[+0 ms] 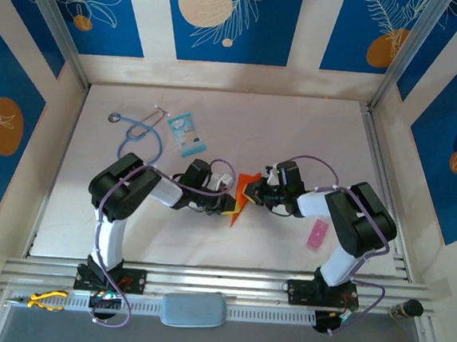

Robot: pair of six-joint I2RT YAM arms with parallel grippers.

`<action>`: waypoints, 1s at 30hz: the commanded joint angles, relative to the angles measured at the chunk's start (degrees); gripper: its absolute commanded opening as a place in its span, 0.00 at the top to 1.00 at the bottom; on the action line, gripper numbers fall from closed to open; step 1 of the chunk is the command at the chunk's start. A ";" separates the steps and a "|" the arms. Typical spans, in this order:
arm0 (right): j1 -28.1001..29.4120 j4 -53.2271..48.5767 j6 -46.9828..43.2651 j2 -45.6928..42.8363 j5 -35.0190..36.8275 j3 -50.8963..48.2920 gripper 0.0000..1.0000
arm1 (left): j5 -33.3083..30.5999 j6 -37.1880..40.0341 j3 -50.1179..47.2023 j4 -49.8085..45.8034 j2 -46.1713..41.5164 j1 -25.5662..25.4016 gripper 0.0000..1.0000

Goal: Fold a paper plane with a square sheet of paper (pick it up from the middle)
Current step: Fold the wing for the fifth time at the center of the table.

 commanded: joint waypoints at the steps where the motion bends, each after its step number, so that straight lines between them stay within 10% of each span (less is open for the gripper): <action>1: -0.39 -0.59 -1.32 -0.25 -0.30 0.58 0.91 | -0.82 1.47 -0.72 -5.45 1.25 1.33 1.00; 30: -0.44 -2.43 -2.83 2.68 -0.28 2.56 0.91 | -2.01 1.00 -0.04 -10.32 2.91 2.16 1.00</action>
